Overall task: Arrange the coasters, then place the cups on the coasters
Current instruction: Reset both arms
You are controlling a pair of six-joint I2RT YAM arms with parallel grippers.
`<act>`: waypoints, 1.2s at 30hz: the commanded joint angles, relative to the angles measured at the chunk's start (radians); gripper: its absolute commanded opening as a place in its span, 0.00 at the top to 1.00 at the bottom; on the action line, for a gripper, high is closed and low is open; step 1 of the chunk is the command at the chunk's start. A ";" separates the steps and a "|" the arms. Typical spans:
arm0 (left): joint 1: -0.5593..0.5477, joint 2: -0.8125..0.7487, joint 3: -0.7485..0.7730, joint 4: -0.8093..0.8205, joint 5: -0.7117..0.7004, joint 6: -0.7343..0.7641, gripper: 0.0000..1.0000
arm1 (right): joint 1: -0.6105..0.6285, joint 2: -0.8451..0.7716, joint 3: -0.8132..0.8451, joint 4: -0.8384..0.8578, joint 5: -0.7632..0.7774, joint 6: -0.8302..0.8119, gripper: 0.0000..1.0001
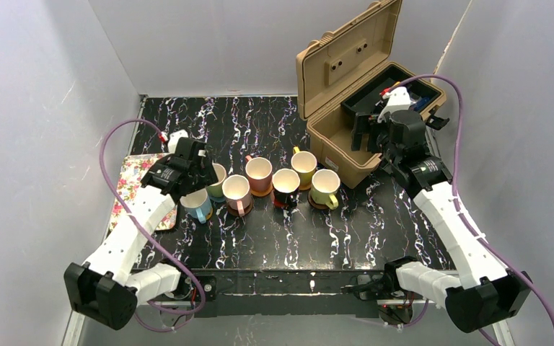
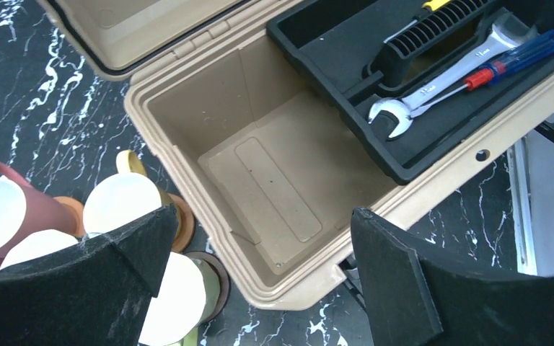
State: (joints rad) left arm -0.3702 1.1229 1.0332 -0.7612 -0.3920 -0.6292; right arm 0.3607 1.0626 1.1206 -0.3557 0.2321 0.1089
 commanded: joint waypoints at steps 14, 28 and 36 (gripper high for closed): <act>0.024 -0.225 0.089 0.357 -0.324 0.393 0.02 | -0.176 -0.064 -0.017 0.064 0.047 0.048 0.01; 0.025 -0.369 -0.187 0.808 -0.298 0.621 0.02 | -0.176 -0.390 -0.399 0.501 0.126 -0.102 0.01; 0.024 -0.376 -0.195 0.798 -0.288 0.611 0.02 | -0.177 -0.371 -0.386 0.489 0.091 -0.107 0.01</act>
State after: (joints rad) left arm -0.3489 0.7498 0.8398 0.0025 -0.6796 -0.0261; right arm 0.1871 0.6815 0.7200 0.0719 0.3321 0.0212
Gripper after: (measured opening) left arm 0.982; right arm 0.984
